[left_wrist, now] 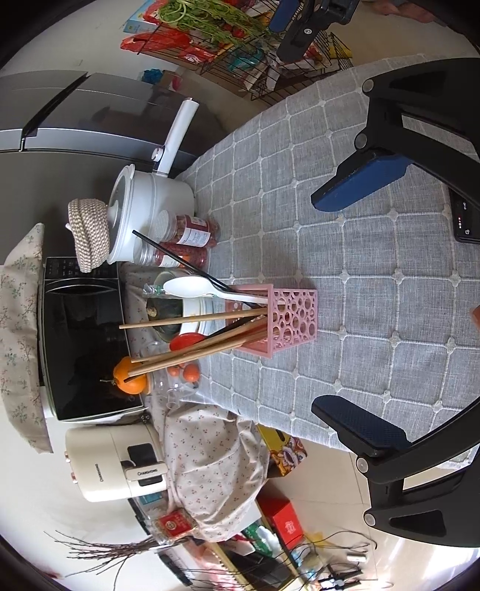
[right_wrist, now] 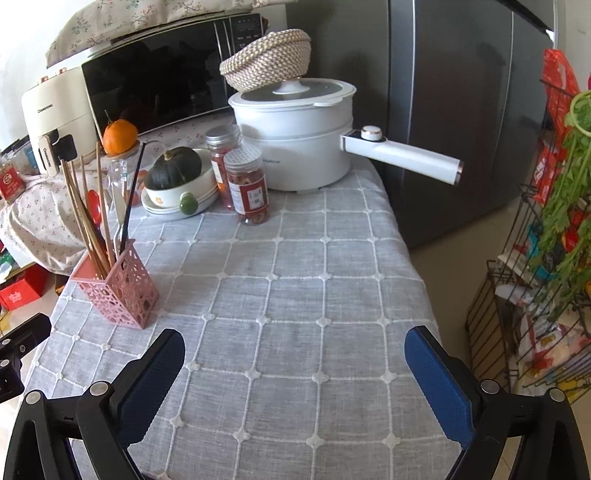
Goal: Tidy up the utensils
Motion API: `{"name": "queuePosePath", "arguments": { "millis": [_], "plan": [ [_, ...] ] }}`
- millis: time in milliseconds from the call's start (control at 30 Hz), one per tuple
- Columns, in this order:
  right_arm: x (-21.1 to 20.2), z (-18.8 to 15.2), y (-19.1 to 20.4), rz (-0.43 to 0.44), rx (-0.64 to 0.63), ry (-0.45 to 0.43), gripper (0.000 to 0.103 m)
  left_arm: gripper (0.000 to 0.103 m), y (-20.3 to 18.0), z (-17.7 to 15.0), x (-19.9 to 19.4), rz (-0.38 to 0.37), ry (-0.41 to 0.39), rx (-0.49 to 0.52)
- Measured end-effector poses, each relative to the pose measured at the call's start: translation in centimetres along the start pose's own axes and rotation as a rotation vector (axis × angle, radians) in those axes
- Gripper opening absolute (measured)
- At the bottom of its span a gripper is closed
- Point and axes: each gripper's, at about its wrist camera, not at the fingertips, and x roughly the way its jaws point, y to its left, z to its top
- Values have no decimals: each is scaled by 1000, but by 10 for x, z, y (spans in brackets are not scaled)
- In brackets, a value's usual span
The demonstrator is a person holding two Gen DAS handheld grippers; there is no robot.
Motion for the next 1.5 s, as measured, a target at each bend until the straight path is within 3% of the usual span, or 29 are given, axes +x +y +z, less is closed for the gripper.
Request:
{"name": "queuePosePath", "arguments": {
  "millis": [1500],
  "plan": [
    [7, 2, 15, 3, -12, 6, 99, 101, 3, 1, 2, -1, 6, -9]
  ]
}}
